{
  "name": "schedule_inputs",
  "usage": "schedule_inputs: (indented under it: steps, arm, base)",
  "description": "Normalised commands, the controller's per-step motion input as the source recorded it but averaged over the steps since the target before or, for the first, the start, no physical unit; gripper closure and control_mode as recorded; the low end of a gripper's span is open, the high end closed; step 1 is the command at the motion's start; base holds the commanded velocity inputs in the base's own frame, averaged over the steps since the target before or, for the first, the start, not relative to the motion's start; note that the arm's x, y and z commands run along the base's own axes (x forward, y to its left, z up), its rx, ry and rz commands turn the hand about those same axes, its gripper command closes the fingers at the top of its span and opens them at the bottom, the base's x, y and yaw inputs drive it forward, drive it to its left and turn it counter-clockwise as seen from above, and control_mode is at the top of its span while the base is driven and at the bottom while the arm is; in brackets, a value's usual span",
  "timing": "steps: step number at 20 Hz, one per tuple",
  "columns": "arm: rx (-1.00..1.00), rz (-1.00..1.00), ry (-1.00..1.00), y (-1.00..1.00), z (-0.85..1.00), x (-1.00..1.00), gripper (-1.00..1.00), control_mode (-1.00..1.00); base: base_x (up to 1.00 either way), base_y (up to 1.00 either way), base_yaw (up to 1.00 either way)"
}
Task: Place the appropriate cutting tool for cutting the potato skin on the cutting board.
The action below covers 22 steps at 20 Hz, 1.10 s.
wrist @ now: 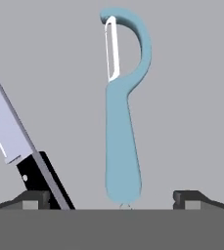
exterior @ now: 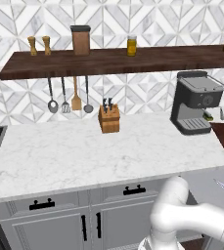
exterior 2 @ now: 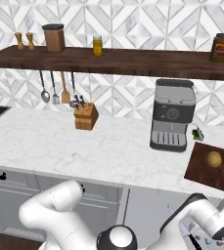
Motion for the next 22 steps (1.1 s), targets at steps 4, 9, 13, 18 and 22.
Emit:
schedule_inputs:
  steps: [4,9,13,18,22]
  arm:
    - [0.00,0.00,-0.07,0.00,-0.15,0.06,-1.00,-1.00]
    - [0.00,0.00,-0.06,0.00,-0.13,0.15,-1.00,-1.00]
    - [-0.03,0.00,-0.04,0.00,-0.09,0.24,-1.00,-1.00]
    - [-0.05,0.00,0.00,0.00,-0.16,0.14,-1.00,-1.00]
    - [-0.06,0.00,0.00,0.00,-0.29,-0.10,1.00,-1.00]
  base:
    - [0.00,0.00,0.00]
    - [0.00,0.00,0.00]
    - [0.00,0.00,0.00]
    - [0.00,0.00,0.00]
    - [0.00,0.00,0.00]
